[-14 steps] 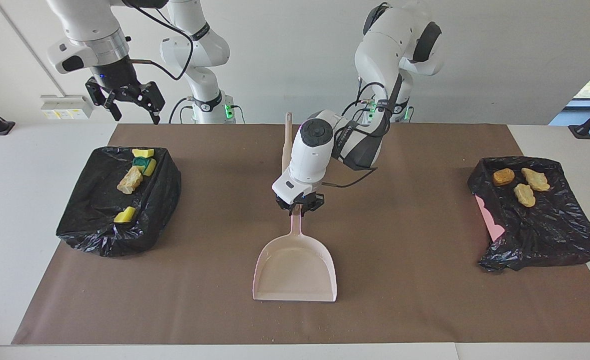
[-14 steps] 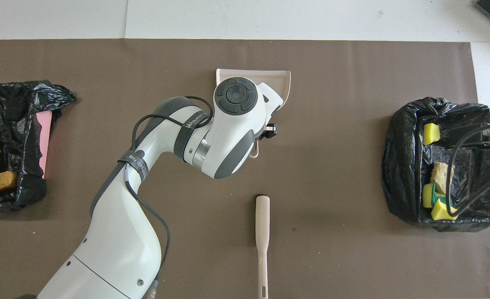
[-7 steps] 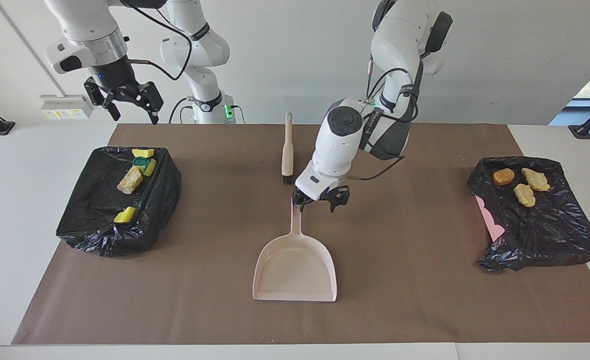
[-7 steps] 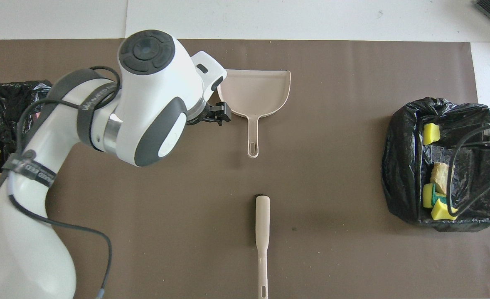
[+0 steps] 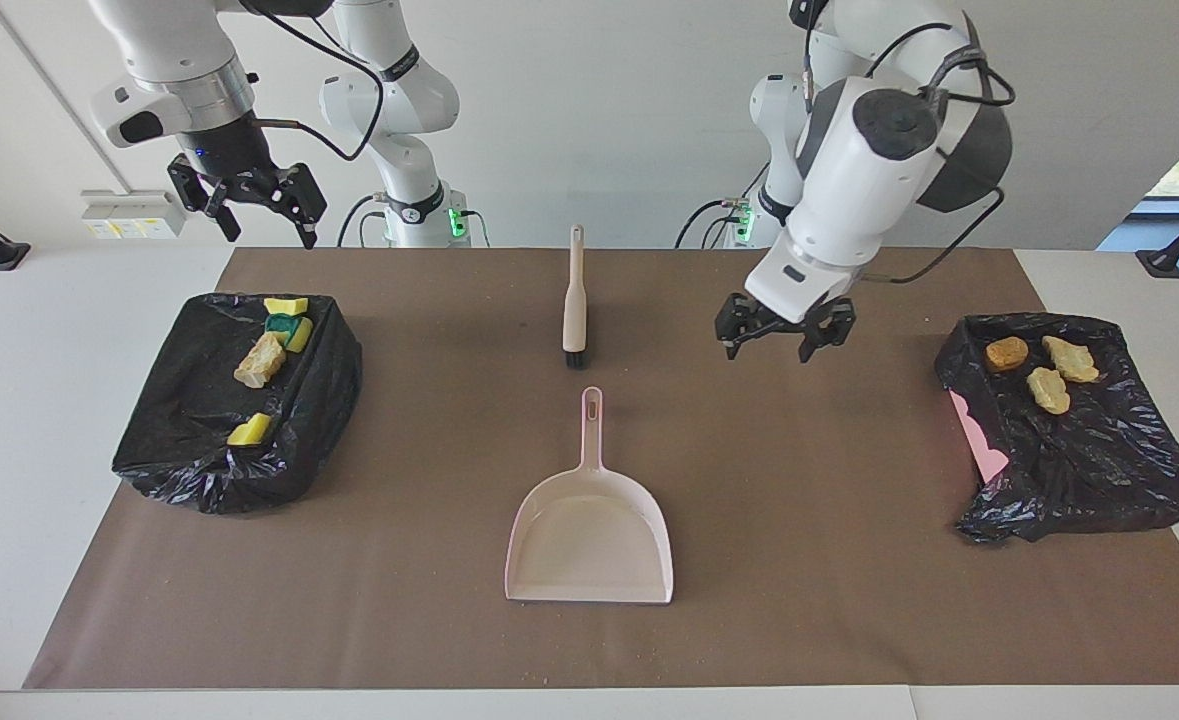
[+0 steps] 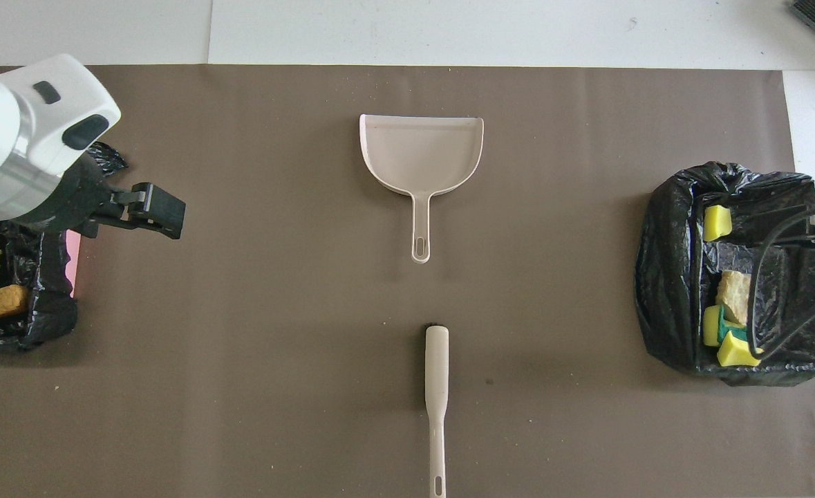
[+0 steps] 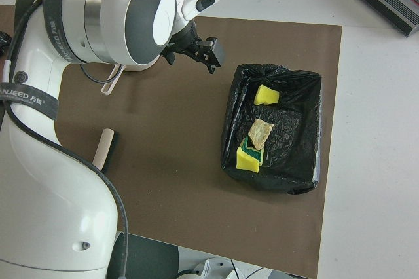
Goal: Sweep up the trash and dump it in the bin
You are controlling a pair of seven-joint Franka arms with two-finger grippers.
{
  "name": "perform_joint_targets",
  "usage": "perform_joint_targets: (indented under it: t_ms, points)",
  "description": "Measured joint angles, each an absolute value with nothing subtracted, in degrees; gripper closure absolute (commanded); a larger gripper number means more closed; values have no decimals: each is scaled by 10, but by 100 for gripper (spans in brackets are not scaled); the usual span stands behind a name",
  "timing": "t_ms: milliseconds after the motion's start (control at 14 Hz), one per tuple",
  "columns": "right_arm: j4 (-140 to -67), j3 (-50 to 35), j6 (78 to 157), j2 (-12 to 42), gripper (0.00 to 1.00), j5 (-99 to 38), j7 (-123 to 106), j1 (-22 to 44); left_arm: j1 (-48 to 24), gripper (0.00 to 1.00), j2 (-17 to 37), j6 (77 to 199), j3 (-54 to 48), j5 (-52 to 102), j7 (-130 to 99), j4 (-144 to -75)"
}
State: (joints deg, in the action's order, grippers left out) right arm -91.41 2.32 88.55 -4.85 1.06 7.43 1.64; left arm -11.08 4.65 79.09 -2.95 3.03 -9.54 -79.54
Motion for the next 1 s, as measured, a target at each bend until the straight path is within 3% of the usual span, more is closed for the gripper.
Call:
perform_joint_targets:
  t_ms: [357, 643, 1000]
  points:
    - [-914, 23, 883, -49, 0, 11, 74, 16, -91, 0, -28, 720, -27, 30, -94, -809]
    - [-914, 24, 880, -49, 0, 11, 74, 16, -40, 0, -29, 723, -19, 44, -79, -813]
    - [-914, 24, 879, -49, 0, 11, 74, 15, -32, 0, -29, 723, -19, 45, -40, -814]
